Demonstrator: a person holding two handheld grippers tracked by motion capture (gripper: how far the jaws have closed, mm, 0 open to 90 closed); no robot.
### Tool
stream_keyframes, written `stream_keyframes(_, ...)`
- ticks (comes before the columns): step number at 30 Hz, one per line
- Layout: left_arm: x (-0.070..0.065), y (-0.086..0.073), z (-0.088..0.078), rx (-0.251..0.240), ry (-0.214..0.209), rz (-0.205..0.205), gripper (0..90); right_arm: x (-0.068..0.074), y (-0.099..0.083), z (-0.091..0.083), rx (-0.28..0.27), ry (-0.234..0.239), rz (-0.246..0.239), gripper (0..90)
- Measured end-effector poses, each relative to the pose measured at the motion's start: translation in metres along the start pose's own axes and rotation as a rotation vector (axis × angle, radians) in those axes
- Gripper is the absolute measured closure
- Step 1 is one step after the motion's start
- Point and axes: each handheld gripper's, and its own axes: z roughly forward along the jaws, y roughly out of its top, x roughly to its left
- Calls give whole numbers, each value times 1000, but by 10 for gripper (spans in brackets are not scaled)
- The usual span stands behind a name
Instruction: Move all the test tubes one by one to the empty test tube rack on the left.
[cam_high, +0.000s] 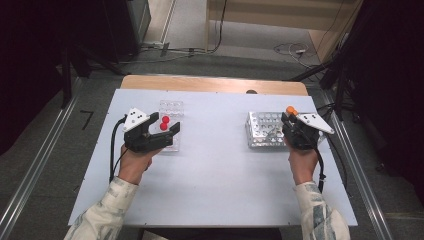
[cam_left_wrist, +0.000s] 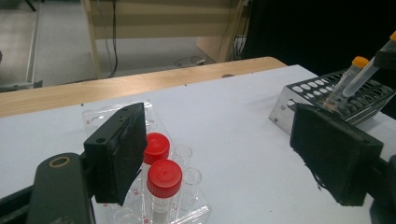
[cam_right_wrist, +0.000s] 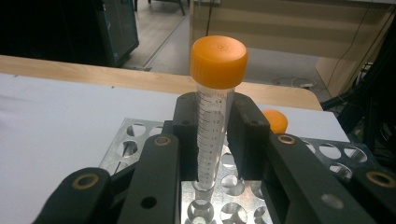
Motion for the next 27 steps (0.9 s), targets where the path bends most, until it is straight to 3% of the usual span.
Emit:
stream_keyframes(4, -1, 0, 0, 1, -2, 3, 187, 3, 4, -6, -13, 20, 2, 719)
stream_keyframes(13, -6, 1, 0, 3, -16, 15, 187, 23, 7, -14, -10, 118, -13, 719)
stream_keyframes(27, -19, 1, 2, 10, -57, 36, 187, 68, 1, -20, 14, 266, -78, 719)
